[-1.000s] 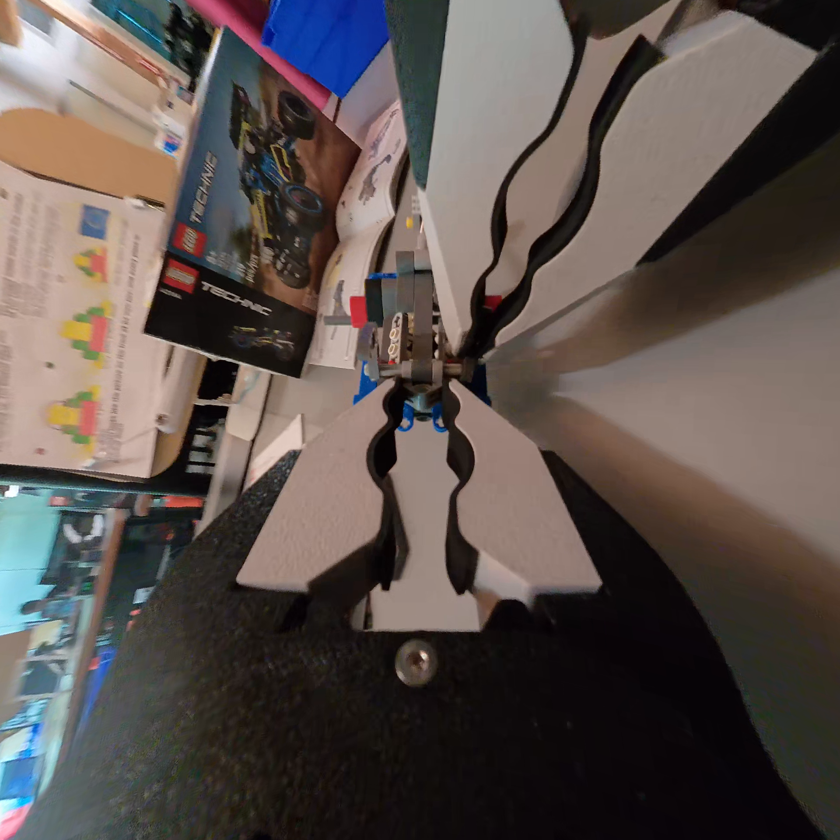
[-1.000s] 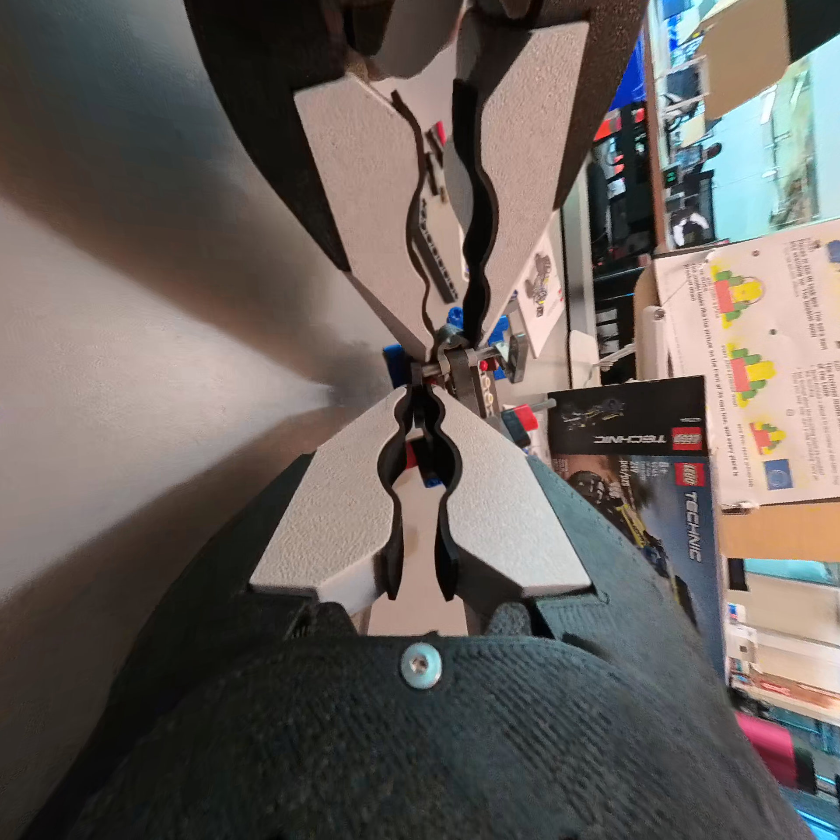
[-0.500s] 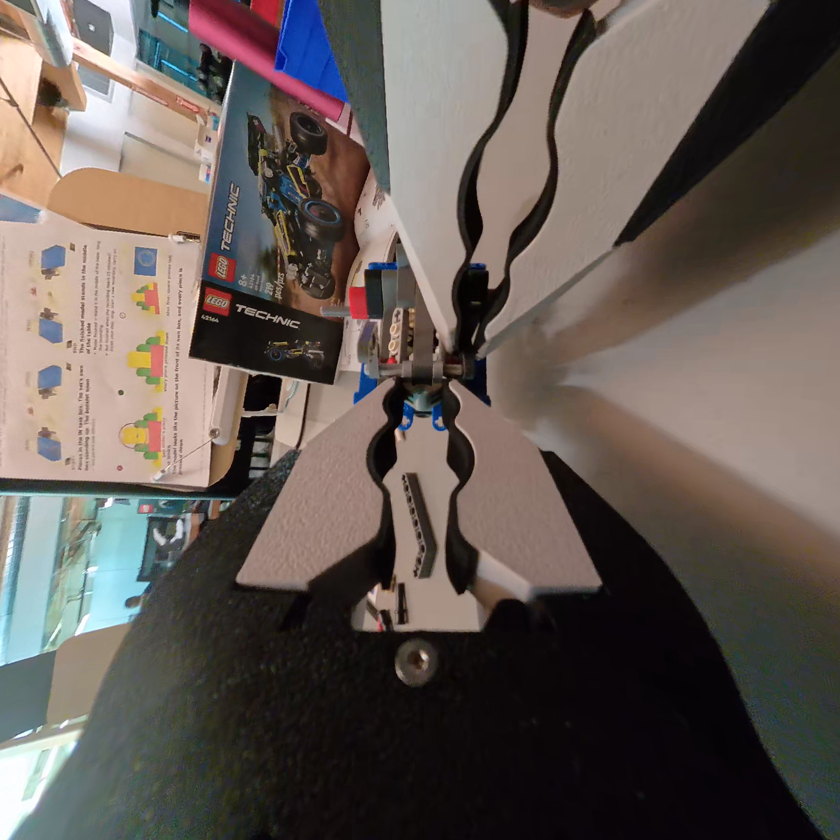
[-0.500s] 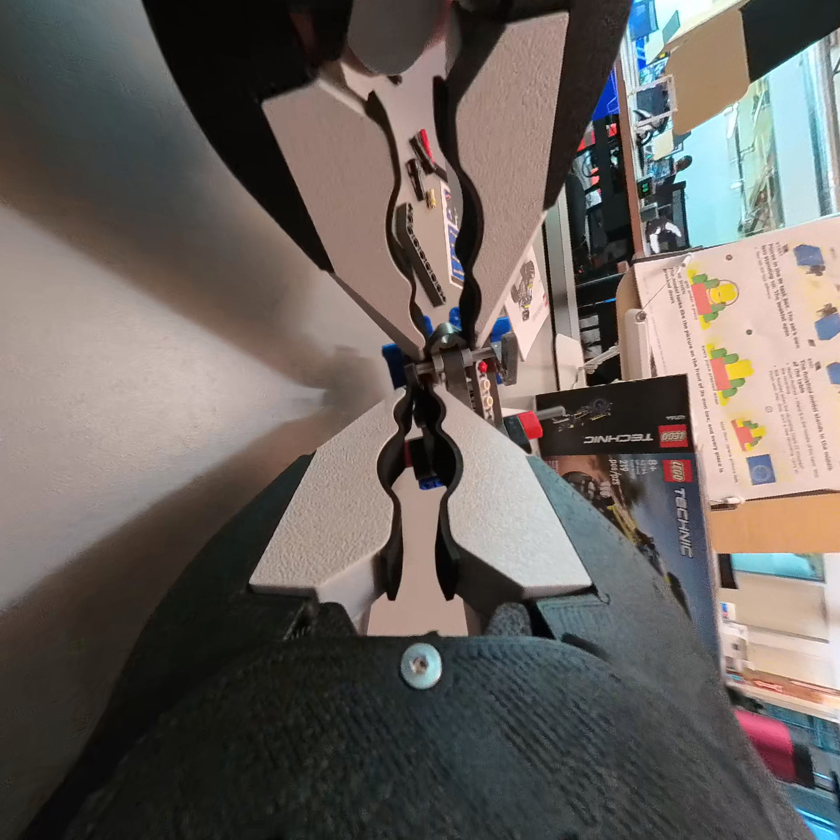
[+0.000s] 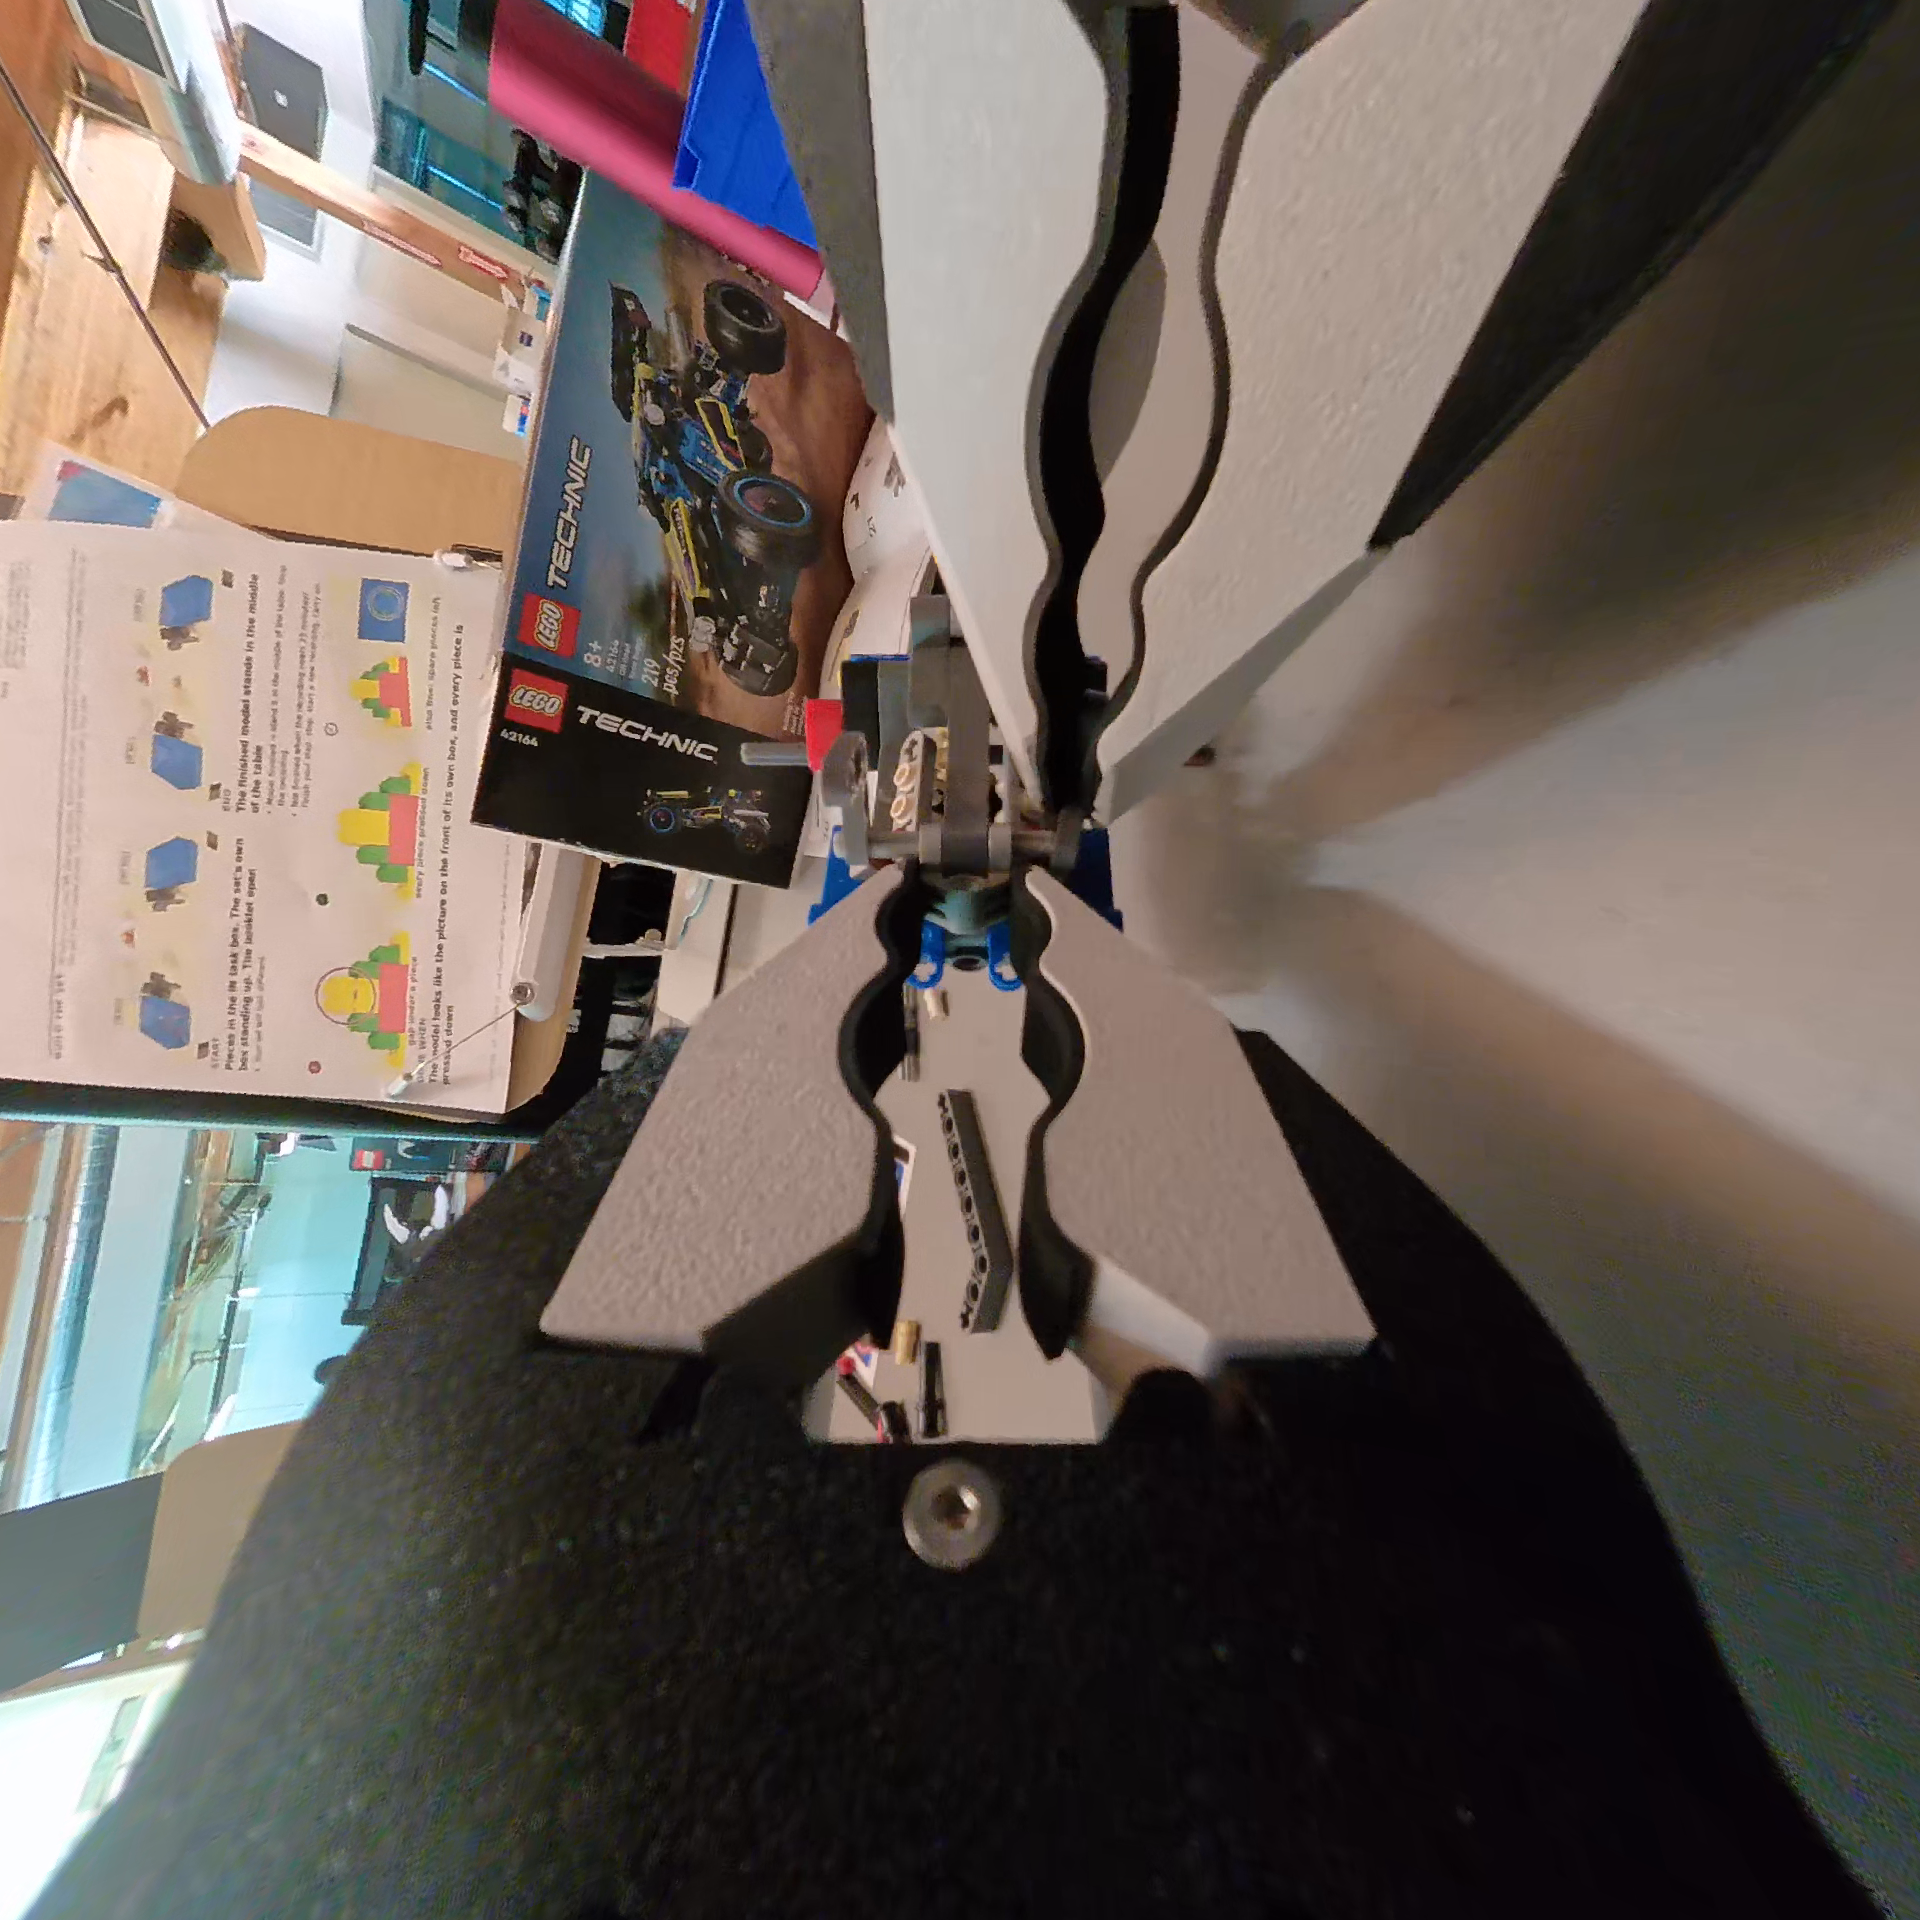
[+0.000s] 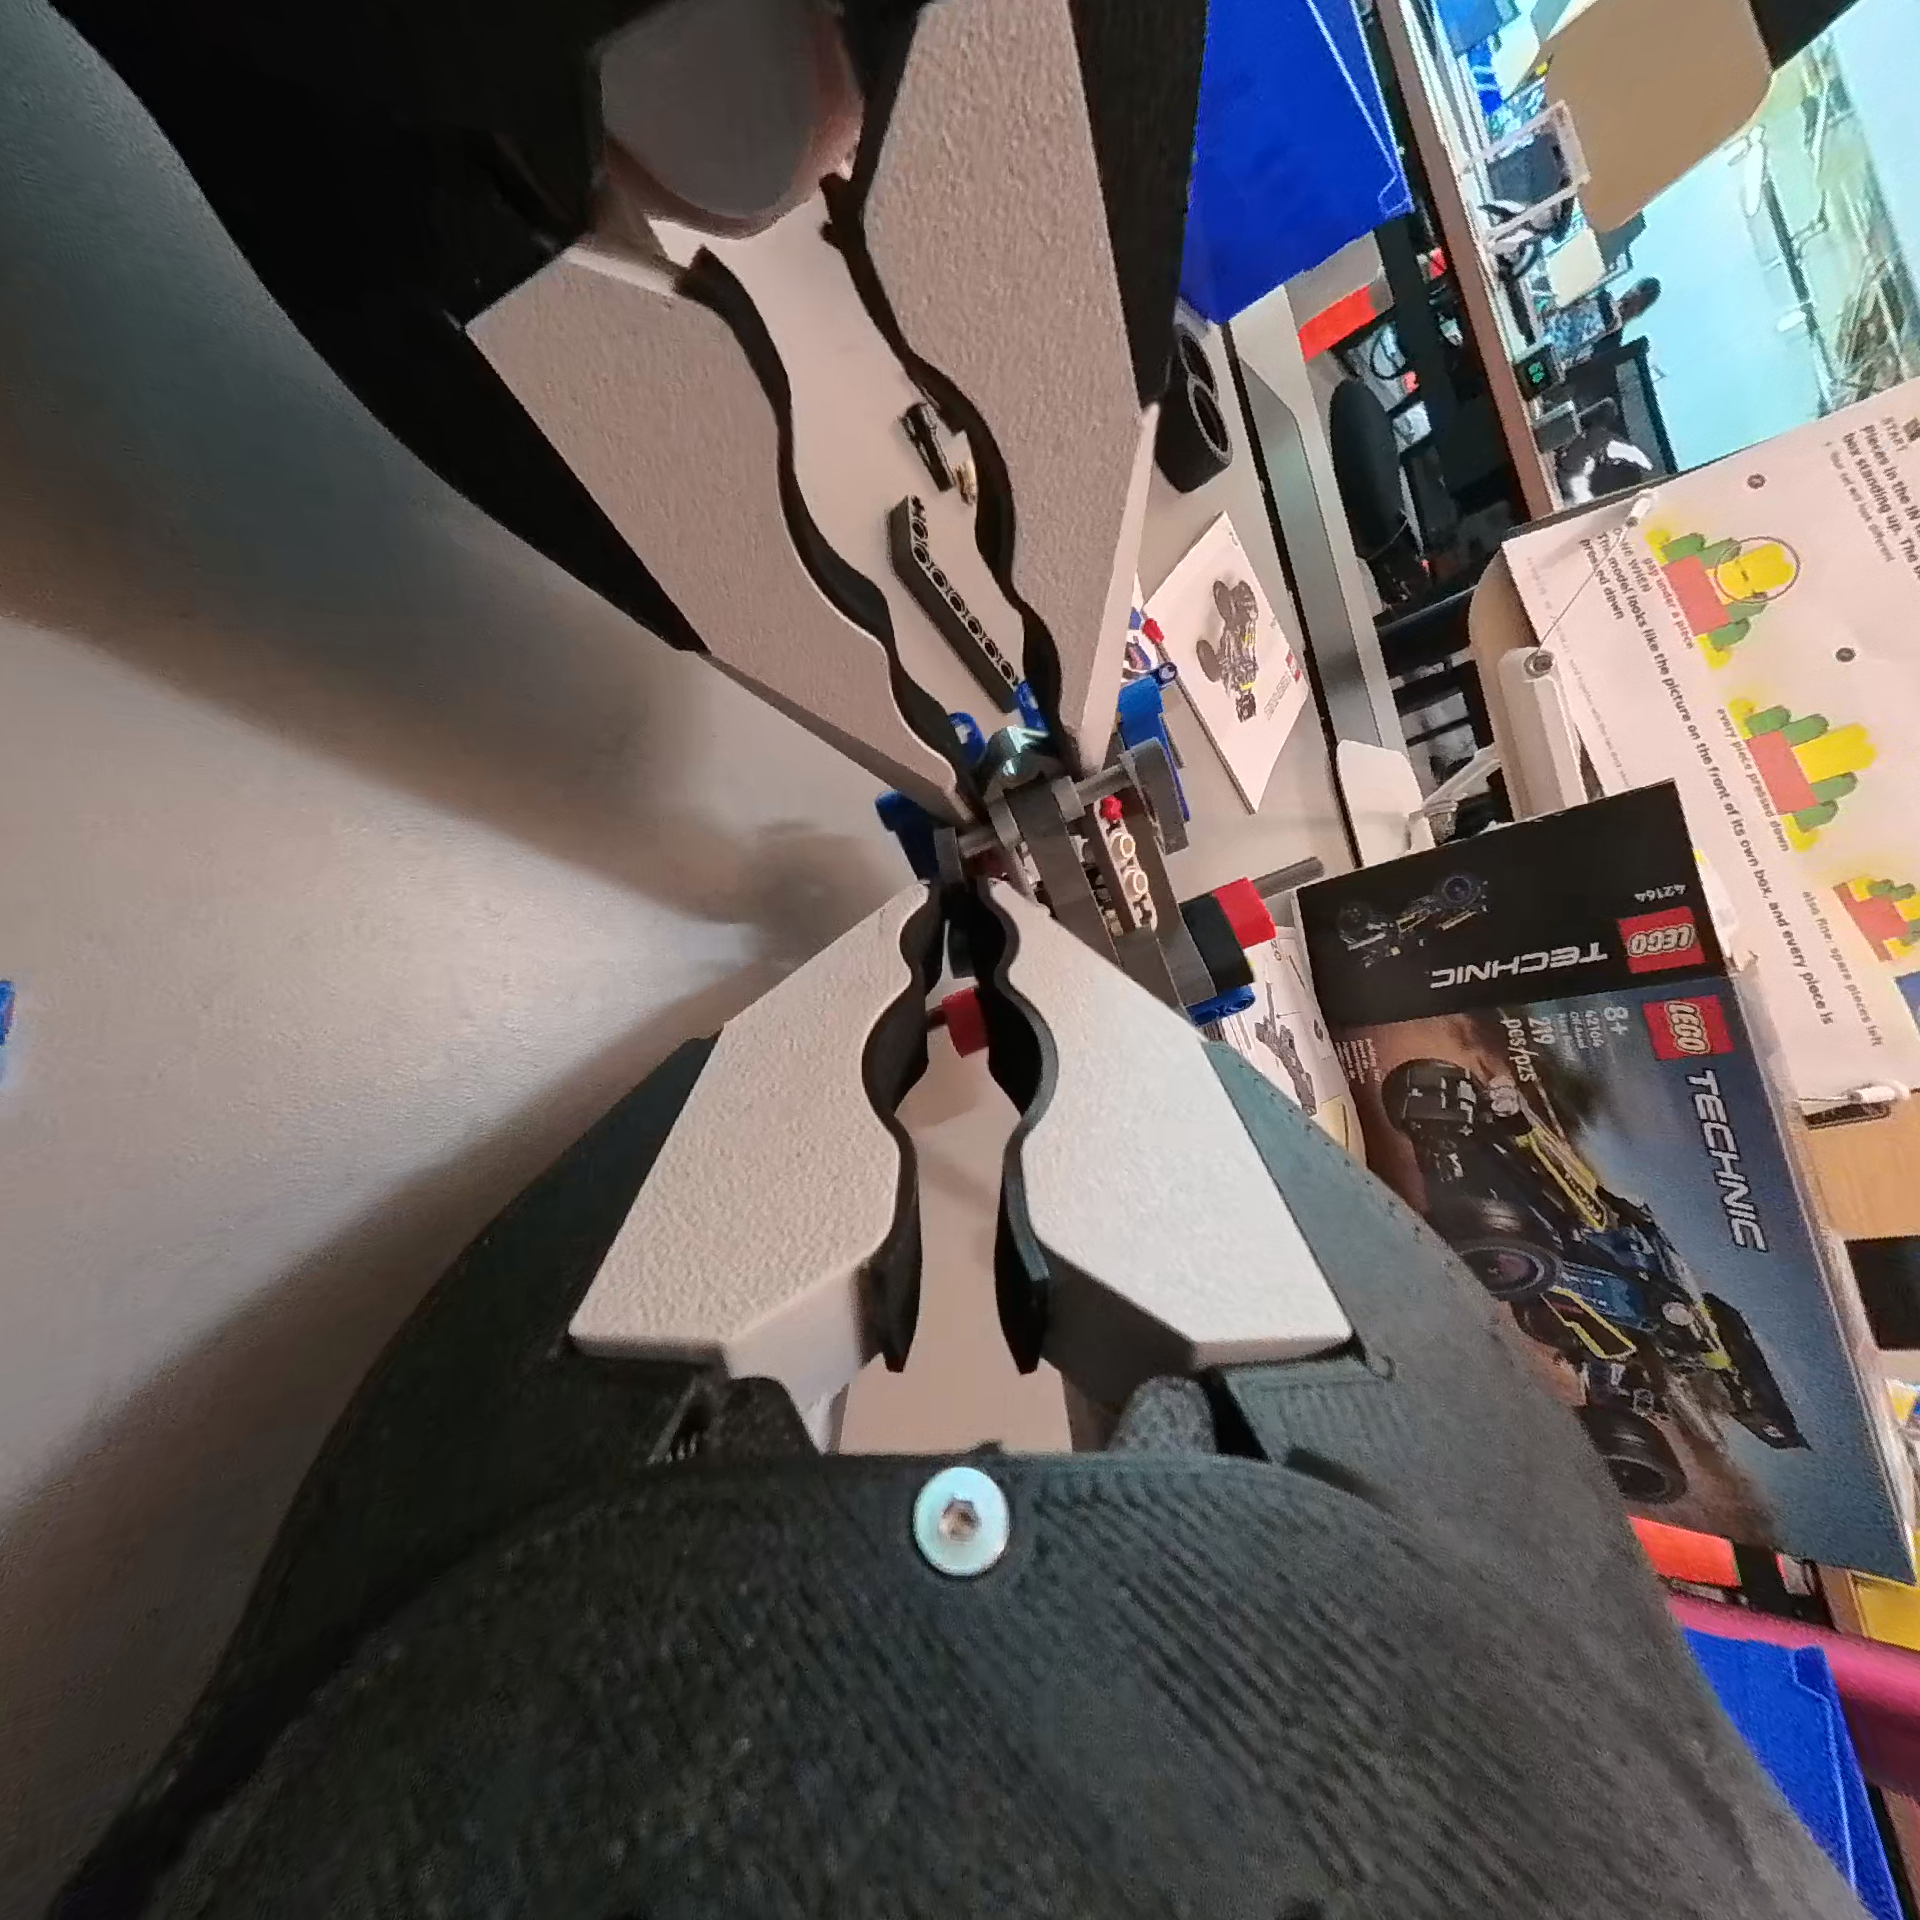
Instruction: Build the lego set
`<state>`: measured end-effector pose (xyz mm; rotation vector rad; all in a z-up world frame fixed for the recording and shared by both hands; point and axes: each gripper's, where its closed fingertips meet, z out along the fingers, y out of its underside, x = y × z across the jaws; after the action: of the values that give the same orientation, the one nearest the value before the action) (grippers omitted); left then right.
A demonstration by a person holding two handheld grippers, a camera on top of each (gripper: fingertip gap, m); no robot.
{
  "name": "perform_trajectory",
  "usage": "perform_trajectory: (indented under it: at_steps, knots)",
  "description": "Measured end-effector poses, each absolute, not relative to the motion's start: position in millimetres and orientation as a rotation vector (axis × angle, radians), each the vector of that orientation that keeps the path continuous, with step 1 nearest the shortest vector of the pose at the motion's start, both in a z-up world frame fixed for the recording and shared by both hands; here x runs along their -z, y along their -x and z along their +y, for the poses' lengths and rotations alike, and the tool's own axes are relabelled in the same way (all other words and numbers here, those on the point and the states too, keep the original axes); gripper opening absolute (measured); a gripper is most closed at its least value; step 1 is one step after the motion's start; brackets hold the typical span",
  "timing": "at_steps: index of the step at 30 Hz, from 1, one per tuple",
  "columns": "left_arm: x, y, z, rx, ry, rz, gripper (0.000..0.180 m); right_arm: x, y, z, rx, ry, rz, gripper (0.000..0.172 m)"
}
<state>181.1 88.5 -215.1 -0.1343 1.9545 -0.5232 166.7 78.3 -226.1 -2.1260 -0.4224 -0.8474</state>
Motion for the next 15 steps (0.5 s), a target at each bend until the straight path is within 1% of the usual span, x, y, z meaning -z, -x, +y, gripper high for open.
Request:
perform_trajectory:
  at_steps: [15]
  knots:
    - [214.9,-181.6,88.8,0.473,0.109,1.939,0.013,225.4,-171.5,78.6,0.861,2.122,-0.393,0.004]
